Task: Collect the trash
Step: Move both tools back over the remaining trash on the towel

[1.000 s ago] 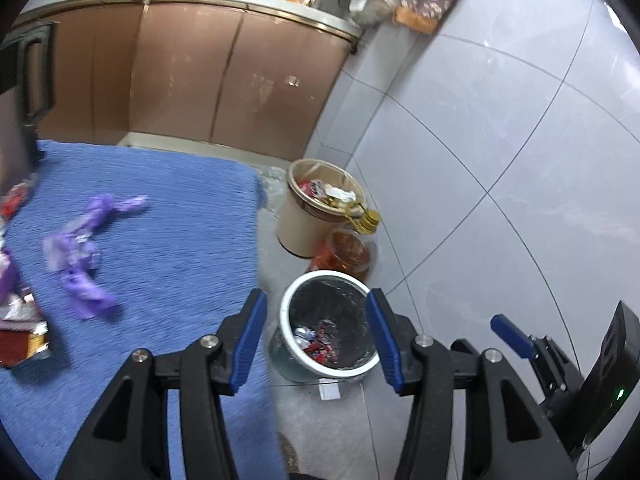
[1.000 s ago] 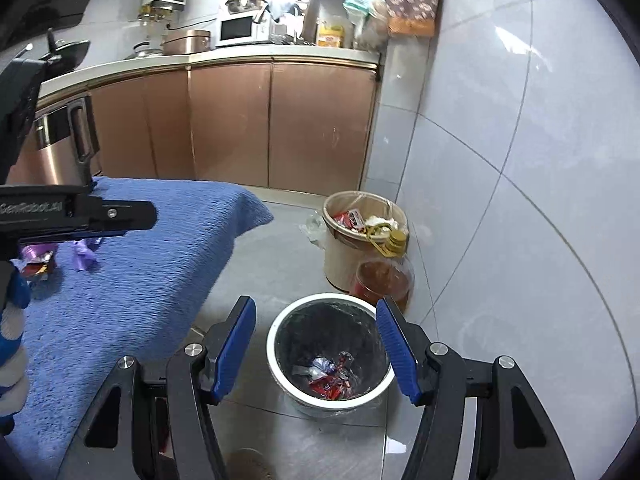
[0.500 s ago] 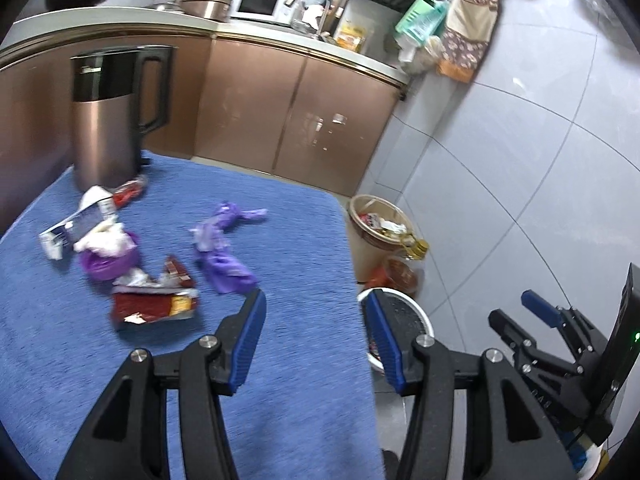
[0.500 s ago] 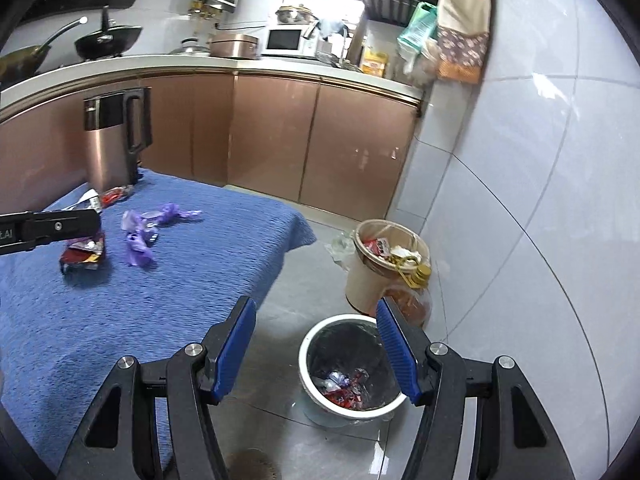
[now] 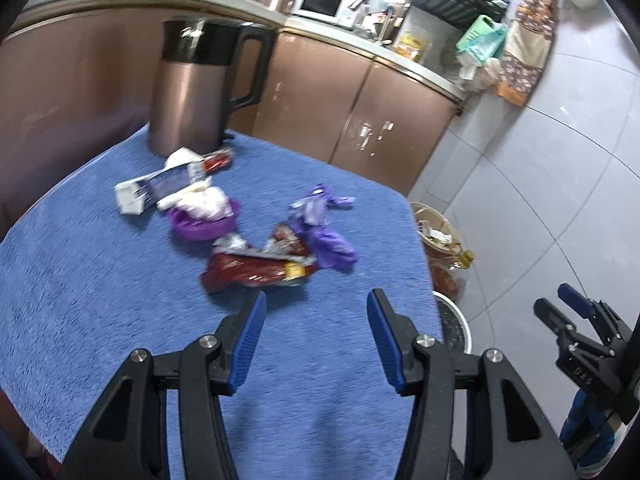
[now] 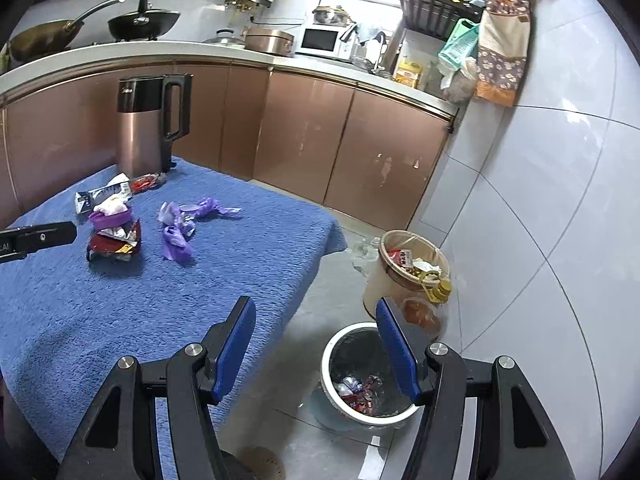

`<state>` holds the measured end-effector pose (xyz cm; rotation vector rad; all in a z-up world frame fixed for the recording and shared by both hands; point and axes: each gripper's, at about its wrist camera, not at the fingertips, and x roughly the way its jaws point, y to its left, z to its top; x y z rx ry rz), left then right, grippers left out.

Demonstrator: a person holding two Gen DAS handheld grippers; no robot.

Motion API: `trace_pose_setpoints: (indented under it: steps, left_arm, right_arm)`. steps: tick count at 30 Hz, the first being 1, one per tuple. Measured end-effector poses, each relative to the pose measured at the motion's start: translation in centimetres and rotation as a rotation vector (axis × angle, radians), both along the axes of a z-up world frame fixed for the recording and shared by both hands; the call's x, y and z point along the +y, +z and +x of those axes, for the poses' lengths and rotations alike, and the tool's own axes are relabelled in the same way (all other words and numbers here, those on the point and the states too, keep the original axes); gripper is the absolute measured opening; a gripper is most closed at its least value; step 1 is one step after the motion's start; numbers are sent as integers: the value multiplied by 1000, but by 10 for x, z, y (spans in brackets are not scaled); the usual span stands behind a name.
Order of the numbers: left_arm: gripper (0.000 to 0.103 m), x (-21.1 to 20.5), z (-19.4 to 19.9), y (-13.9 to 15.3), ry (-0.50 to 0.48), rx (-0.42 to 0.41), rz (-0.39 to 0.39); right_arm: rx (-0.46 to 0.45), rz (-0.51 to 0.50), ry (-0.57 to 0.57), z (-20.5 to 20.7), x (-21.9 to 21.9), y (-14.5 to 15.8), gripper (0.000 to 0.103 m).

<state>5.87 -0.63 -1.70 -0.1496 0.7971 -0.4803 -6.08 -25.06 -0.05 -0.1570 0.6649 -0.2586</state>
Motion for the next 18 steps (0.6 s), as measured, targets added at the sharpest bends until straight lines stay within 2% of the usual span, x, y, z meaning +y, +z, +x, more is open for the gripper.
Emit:
trace_pose_setpoints:
  steps: [10, 18]
  left_arm:
    - [51, 34, 14, -16, 67, 17, 12]
    - [51, 20, 30, -20, 30, 8, 35]
  right_arm:
    - [34, 14, 100, 28, 25, -5, 60]
    - [98, 229, 257, 77, 26, -23, 60]
